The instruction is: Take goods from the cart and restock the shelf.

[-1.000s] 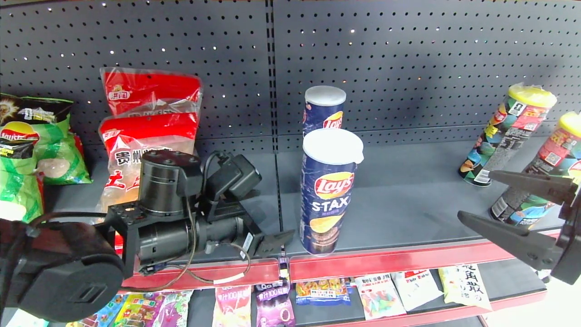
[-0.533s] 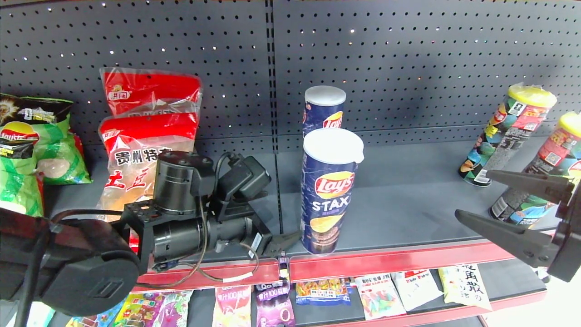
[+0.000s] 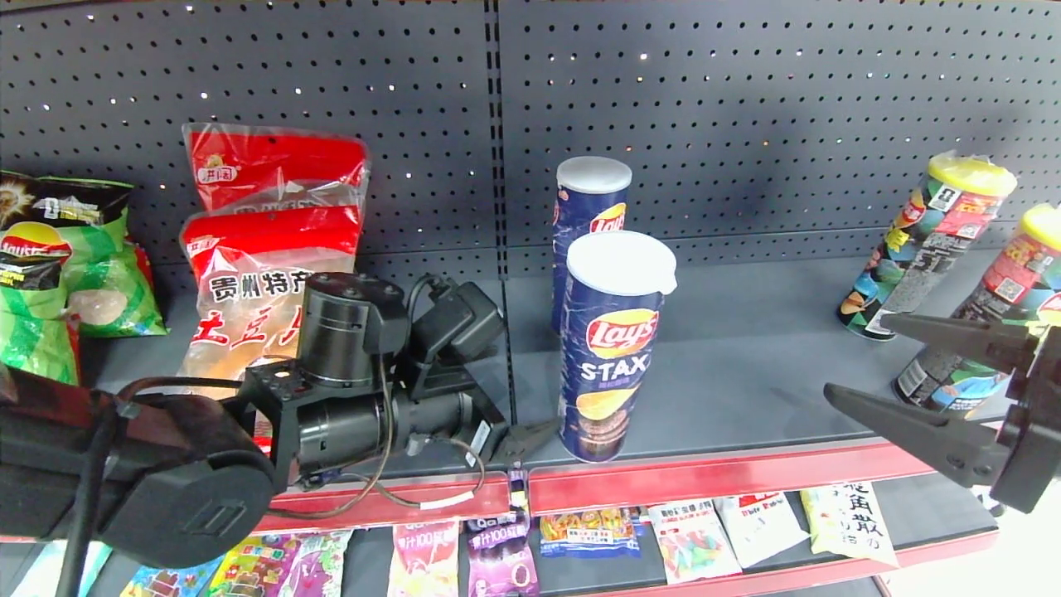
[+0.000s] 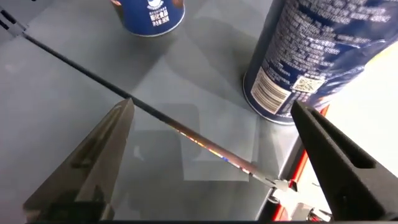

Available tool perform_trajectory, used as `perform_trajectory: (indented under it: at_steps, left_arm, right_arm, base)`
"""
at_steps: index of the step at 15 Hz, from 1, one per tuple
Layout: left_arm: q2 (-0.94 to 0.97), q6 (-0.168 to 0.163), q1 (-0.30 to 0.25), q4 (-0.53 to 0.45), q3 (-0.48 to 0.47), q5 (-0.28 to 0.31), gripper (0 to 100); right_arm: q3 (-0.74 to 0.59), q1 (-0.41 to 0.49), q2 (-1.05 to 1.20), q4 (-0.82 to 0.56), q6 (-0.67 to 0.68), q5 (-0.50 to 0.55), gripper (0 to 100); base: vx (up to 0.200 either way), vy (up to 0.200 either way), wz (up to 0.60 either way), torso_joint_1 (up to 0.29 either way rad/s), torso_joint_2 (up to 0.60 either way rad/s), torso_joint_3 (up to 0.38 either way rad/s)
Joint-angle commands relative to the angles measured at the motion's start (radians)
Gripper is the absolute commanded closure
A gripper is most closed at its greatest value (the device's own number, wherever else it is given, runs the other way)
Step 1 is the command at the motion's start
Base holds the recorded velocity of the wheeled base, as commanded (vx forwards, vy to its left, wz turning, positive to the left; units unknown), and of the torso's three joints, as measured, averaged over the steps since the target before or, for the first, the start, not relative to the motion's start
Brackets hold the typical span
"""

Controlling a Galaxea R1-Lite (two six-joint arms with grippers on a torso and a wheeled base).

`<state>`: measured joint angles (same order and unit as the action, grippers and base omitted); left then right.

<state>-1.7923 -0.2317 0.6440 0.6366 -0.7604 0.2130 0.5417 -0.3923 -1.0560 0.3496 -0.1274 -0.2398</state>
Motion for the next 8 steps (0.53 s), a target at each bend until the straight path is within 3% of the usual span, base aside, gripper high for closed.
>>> perform_trajectory:
  at_steps: [1,5,6,8]
  left_arm:
    - [0.019,0.002,-0.007,0.000,0.010,-0.004,0]
    - [0.209,0.009,-0.070,-0.006,0.125,-0.046,0]
    - [0.355,0.018,-0.106,-0.023,0.225,-0.072,0]
    - [0.617,0.054,-0.142,-0.150,0.346,-0.142,0]
  right_arm:
    - [-0.005,0.000,-0.006,0.000,-0.001,-0.001,0]
    - [-0.062,0.000,0.017,-0.001,-0.003,-0.001,0]
    - [-0.115,-0.003,0.083,-0.003,-0.006,-0.006,0]
    - [-0.210,-0.003,0.211,-0.003,-0.006,-0.003,0]
  base:
    - [0.000,0.000,0.00,0.000,0.00,0.000]
    - [0.000,0.000,0.00,0.000,0.00,0.000]
    - [0.000,0.000,0.00,0.000,0.00,0.000]
    - [0.000,0.000,0.00,0.000,0.00,0.000]
